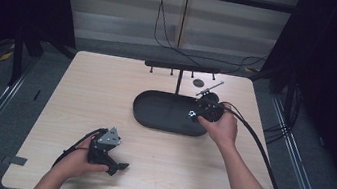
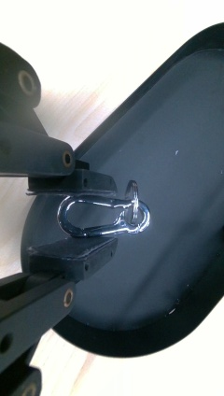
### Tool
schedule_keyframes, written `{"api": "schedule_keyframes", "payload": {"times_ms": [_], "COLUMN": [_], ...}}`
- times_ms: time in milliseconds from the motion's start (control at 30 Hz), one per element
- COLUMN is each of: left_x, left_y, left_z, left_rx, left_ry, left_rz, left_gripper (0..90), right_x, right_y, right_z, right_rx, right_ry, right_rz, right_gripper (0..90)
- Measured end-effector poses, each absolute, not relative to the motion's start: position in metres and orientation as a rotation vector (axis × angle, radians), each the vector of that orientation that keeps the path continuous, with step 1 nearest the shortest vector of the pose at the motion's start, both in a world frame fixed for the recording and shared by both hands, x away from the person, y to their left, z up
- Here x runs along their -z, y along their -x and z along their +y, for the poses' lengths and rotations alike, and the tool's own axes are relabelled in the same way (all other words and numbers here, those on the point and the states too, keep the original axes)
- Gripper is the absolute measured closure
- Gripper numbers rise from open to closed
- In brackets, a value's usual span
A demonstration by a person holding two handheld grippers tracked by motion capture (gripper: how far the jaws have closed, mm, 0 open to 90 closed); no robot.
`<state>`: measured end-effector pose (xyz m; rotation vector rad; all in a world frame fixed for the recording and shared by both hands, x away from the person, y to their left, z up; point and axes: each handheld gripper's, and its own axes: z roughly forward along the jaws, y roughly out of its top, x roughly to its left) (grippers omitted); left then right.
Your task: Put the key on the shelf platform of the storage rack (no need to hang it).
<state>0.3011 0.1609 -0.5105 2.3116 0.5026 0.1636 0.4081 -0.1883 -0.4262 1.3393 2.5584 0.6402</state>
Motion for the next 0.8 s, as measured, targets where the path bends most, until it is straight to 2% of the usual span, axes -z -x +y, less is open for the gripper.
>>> {"api": "schedule_keyframes", "payload": {"times_ms": [800], "left_x": [0.511], "left_y": [-0.301], "left_z": [0.16], "left_rx": [-0.16], "left_ry": [-2.302], "left_rz": [0.51], "left_gripper": [0.1], "right_x": [0.448], "right_y": [-0.417], "right_z": [-0.183], "right_rx": [-0.659], "right_ry": [-1.373], "right_rz": [2.52], "right_gripper": [68.8]}}
